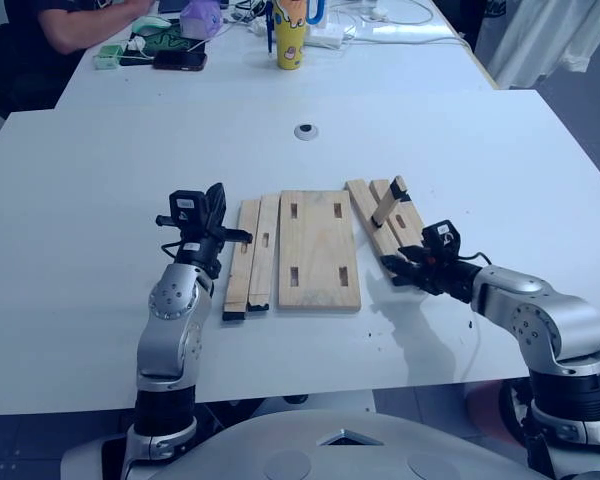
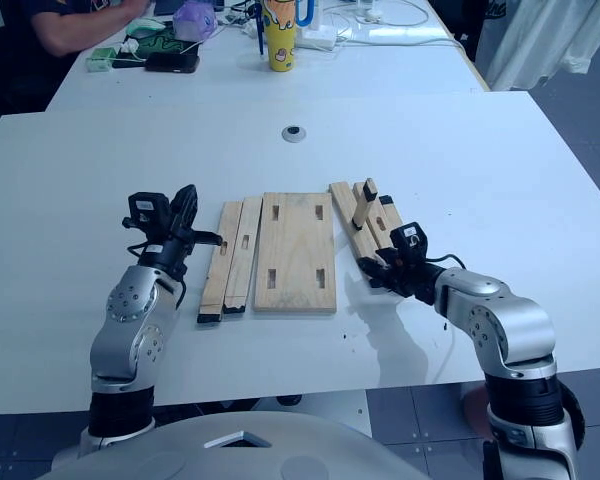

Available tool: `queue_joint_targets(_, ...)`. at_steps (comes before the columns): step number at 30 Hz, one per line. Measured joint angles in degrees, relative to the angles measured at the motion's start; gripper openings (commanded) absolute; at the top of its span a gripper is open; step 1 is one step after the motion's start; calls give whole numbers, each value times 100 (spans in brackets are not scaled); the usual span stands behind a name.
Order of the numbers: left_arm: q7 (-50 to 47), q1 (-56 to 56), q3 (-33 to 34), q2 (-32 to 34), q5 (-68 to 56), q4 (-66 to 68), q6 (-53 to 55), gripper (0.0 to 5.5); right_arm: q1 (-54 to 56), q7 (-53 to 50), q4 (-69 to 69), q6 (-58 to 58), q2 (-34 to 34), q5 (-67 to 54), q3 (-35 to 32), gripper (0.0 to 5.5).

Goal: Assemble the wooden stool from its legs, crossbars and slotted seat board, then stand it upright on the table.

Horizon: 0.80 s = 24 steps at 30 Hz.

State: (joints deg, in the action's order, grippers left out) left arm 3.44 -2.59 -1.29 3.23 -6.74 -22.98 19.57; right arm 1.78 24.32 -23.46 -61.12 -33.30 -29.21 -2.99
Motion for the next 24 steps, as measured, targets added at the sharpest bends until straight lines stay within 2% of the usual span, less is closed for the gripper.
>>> queue_joint_targets(3,-2,-12,-7,-12,5,-13,0,0,3,15,83,172,-136,231,157,341)
queue_joint_targets(14,-10,-17,-29,-28,9,-24,-2,0,26,-50,439,534,2,792,585,341)
queue_joint_targets(22,-18,-17,-48,-58,11,-25,-5,0,243,-231,851,794,319,1068,610,222)
queue_joint_targets(24,-17,-17,-51,-58,11,-25,-6,0,266,-244,917,840,358,1084,594,208)
